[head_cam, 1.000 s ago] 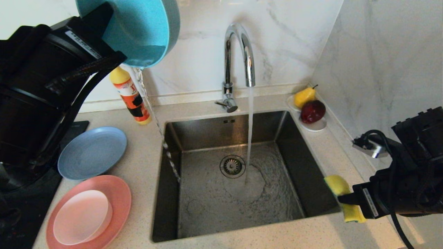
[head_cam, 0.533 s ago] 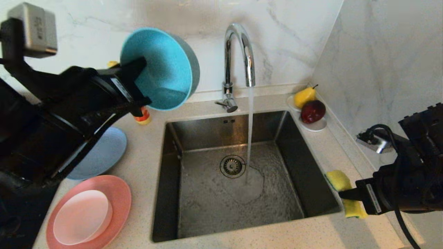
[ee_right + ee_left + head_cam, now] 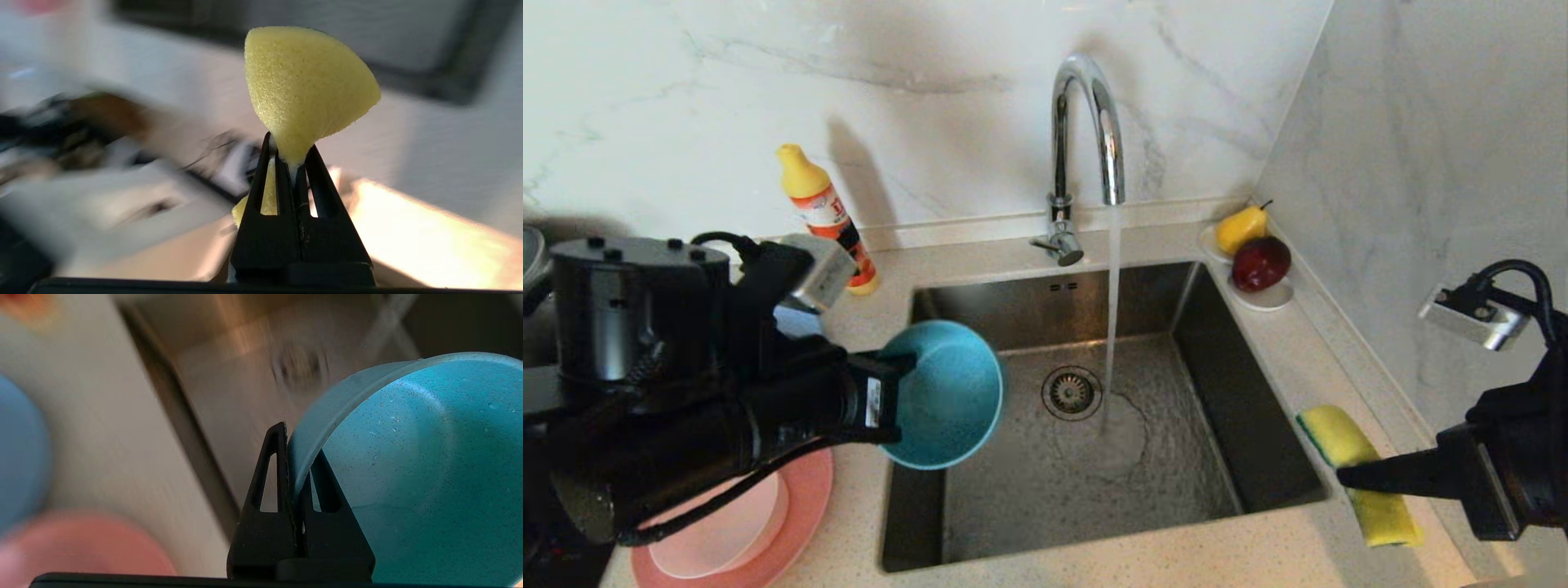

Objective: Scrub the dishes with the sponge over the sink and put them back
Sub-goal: Wipe the bowl

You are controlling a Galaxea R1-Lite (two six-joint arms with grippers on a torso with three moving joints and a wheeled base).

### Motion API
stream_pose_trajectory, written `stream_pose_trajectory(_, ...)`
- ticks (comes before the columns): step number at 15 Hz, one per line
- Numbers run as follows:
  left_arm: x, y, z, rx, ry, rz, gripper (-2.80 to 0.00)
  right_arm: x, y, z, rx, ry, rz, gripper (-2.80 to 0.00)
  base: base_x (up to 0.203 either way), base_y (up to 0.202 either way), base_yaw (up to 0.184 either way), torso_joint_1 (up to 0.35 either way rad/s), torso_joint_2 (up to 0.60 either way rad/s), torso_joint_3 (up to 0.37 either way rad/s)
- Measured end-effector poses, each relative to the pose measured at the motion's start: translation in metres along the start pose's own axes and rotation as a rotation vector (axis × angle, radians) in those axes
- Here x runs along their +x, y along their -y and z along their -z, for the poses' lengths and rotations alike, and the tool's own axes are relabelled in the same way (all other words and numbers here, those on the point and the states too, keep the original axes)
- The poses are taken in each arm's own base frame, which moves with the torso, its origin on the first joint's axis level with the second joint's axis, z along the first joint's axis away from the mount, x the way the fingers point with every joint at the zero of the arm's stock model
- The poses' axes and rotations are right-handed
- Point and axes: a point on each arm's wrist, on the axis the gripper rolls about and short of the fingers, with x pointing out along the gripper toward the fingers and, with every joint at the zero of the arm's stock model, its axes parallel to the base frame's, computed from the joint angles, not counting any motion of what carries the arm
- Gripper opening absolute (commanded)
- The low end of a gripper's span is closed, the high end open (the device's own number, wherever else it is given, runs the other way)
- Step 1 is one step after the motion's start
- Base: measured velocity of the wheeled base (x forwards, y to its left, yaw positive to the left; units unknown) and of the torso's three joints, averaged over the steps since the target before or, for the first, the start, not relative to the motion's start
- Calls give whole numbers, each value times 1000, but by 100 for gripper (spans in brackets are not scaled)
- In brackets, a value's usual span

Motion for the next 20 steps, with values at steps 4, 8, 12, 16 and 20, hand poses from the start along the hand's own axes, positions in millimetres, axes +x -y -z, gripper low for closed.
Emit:
stream_pose_trajectory(4, 4, 23, 13, -19, -84, 80, -280, -3, -20, 0, 7, -135, -196, -280, 0, 0, 0, 0, 0, 0)
stream_pose_trajectory(8, 20, 43, 13, -28, -15, 54, -280, 13, -47, -9, -17, -218, -277, -280, 0, 0, 0, 0, 0, 0)
stream_pose_trajectory(12, 38, 59, 13, -49, 75, -21, -280, 37, -71, -21, -19, -282, -311, -280, 0, 0, 0, 0, 0, 0)
stream_pose_trajectory(16, 45, 70, 20, -7, 58, -127, -280, 59, -87, -29, -11, -346, -316, -280, 0, 0, 0, 0, 0, 0)
stream_pose_trajectory(20, 44, 74, 13, 20, 149, -208, -280, 78, -103, -40, -3, -364, -327, -280, 0, 0, 0, 0, 0, 0)
